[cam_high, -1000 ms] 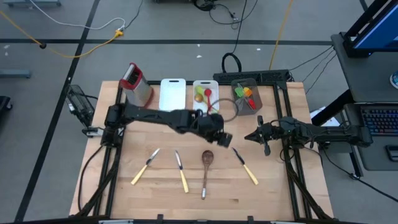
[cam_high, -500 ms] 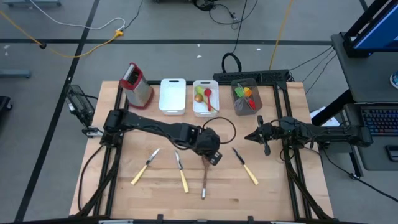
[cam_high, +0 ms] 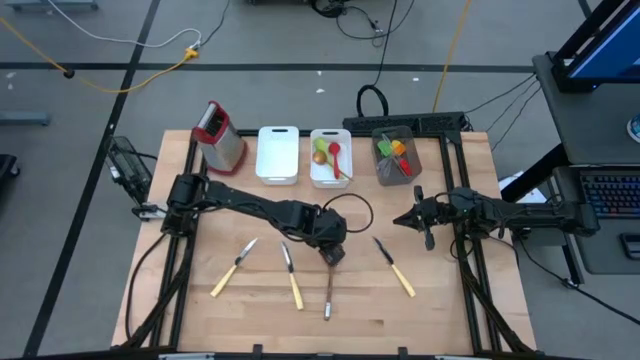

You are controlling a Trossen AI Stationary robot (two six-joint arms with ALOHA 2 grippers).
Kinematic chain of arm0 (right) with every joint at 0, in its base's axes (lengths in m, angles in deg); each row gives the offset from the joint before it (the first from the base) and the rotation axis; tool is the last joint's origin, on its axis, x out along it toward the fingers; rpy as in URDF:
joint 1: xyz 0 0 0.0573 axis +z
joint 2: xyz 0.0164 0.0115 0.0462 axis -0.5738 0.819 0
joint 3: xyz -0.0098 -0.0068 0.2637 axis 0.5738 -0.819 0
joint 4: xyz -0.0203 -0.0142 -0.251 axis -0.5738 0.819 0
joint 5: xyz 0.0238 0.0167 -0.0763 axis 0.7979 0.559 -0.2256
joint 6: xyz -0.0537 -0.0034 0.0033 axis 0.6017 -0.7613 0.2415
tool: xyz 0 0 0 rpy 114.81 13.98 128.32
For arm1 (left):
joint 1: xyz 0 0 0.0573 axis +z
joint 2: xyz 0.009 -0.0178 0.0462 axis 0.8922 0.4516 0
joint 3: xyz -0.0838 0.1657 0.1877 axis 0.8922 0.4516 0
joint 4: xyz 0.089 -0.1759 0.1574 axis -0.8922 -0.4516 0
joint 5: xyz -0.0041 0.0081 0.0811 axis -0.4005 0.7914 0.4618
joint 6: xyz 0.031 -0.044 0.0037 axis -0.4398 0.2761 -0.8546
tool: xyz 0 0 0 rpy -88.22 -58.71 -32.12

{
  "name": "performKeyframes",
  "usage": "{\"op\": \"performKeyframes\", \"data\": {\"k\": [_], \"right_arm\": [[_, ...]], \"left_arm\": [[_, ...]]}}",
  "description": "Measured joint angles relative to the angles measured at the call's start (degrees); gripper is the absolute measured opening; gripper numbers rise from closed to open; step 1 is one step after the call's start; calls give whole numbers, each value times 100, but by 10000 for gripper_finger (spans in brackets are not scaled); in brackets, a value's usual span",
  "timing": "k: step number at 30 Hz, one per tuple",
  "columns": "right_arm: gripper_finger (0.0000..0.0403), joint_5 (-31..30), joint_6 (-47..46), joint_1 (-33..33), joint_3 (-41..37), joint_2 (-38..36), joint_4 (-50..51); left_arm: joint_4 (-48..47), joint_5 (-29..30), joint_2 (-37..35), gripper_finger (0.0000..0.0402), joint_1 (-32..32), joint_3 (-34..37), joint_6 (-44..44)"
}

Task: Pick & Place Kitchen Items
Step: Put the brown serving spoon into the right white bin

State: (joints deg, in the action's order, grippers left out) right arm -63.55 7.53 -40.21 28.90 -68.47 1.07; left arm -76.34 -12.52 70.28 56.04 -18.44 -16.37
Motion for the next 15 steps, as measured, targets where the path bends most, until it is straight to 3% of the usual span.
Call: {"op": "performKeyframes", "data": {"k": [11,15], "right_arm": [[0,-2,-1,-2,0,-1,0],[0,-2,-2,0,0,-2,0]], "left_arm": [[344,-206,-4,165,223,98,-144],[540,-200,77,186,210,90,-450]]}}
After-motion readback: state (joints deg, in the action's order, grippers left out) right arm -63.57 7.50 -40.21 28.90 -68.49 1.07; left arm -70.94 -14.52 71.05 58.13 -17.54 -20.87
